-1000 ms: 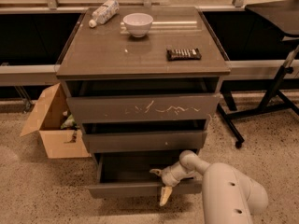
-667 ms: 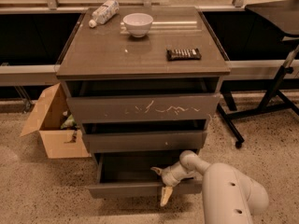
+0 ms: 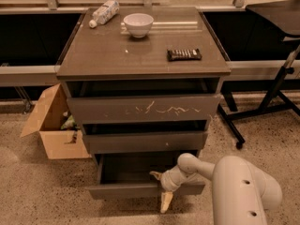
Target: Open bottom drawer
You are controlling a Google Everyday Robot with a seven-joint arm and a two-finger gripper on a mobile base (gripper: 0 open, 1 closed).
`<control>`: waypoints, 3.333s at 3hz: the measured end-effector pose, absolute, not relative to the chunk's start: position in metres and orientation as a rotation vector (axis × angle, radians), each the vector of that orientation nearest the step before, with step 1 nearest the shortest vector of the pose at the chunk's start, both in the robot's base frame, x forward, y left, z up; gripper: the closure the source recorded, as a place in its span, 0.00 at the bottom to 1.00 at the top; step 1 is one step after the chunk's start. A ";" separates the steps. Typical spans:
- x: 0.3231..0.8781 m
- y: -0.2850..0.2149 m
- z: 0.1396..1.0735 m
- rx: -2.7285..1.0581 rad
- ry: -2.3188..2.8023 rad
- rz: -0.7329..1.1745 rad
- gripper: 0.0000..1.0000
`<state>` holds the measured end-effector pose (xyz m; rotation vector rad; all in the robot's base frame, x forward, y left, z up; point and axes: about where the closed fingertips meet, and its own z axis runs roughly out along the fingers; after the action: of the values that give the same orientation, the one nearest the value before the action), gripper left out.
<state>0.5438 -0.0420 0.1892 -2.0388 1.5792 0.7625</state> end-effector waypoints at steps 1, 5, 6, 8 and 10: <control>0.527 -0.037 0.192 -2.064 1.585 0.785 0.00; 0.473 -0.020 0.191 -2.150 1.619 0.901 0.81; 0.476 -0.020 0.192 -2.150 1.619 0.901 1.00; 0.456 -0.011 0.193 -2.155 1.613 0.932 0.82; 0.456 -0.011 0.193 -2.155 1.613 0.933 0.36</control>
Offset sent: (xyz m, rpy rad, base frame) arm -0.0302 0.0065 -0.0127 -0.0227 0.1019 0.0371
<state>0.4556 -0.0105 0.1934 -2.1552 1.6128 0.9326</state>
